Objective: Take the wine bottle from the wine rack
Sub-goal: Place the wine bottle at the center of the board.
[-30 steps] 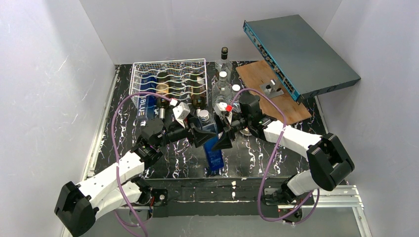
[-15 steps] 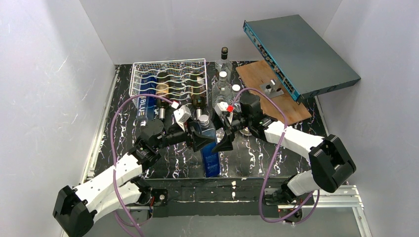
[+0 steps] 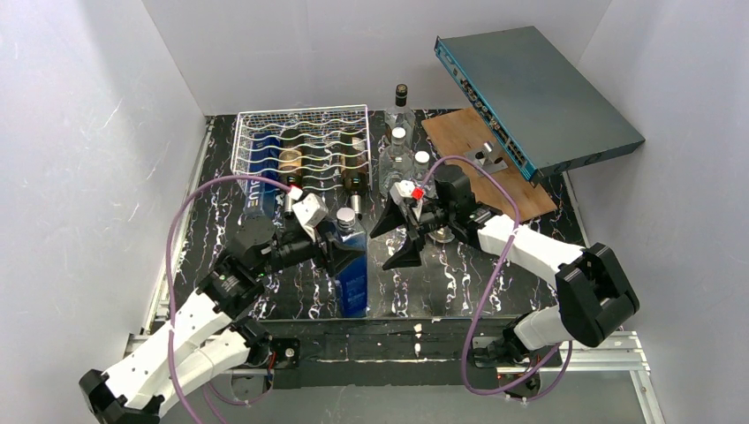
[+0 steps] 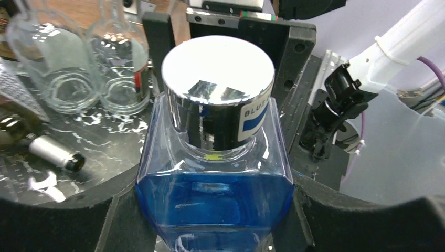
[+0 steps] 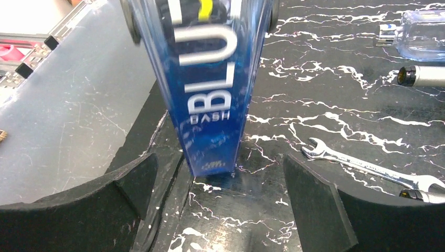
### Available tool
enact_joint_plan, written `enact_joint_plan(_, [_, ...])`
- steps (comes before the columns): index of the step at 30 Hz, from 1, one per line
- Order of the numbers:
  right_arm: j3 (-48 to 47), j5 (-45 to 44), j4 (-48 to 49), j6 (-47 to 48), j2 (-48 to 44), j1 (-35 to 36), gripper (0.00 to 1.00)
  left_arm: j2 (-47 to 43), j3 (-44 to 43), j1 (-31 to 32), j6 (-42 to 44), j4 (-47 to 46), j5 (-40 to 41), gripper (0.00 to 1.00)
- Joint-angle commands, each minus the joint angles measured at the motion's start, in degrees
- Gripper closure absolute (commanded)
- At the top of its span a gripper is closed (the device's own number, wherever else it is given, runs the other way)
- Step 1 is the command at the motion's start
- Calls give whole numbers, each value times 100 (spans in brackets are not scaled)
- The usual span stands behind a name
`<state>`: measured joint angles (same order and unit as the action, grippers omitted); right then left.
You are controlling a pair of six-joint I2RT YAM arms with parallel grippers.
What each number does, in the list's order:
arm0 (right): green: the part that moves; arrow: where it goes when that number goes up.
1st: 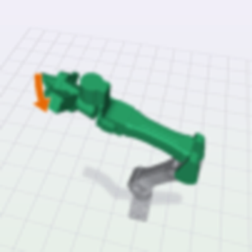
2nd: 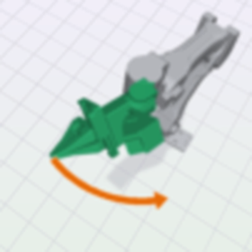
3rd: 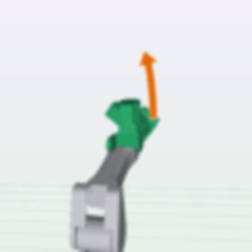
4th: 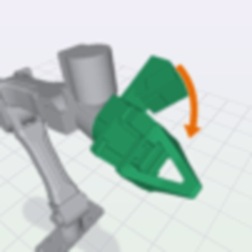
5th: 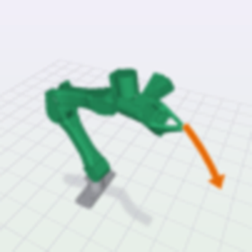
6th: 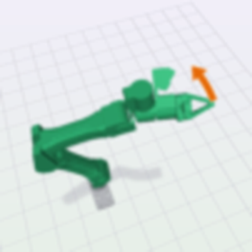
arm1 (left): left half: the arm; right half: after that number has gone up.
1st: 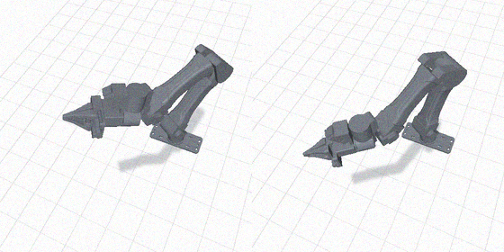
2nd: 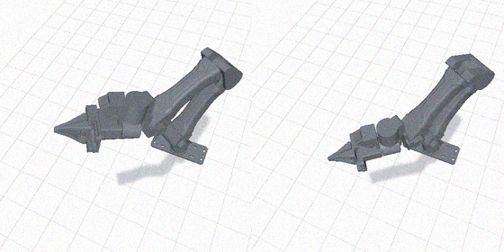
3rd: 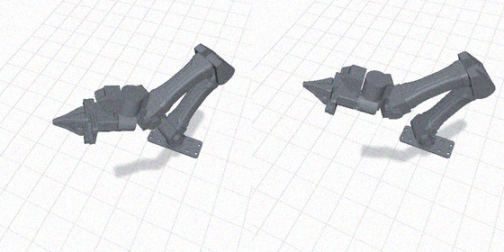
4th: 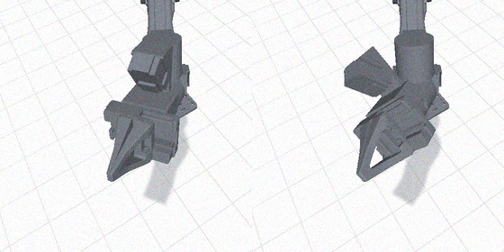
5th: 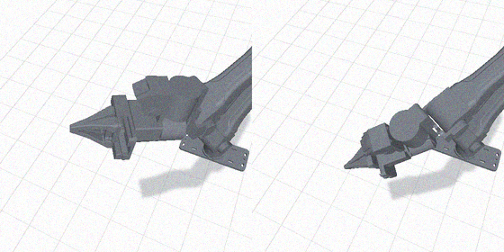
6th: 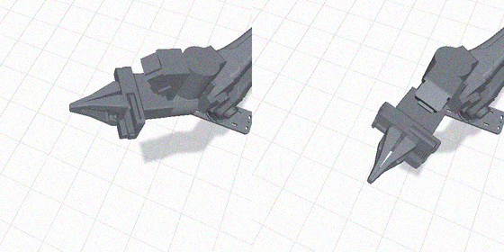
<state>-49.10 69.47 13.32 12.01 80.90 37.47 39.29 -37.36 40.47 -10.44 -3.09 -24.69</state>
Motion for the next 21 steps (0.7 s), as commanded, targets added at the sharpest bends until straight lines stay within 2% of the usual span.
enact_joint_plan(1, [-240,99,-240,357,-198,-47,2,-351,-933,-8,512,750,577,100])
enact_joint_plan(6, [-238,-27,-673,857,-202,-56,2,-369,-1497,-4,902,1662,1115,100])
enact_joint_plan(12, [-406,-279,-1751,1758,-310,-66,2,-274,-2132,-10,1392,2508,1967,100])
enact_joint_plan(16, [-484,-564,-2277,2154,-379,-74,2,-181,-2462,-8,1568,2836,2707,100])
enact_joint_plan(21, [-423,-765,-2370,2278,-474,-74,1,-148,-2621,-15,1756,2919,3614,100])
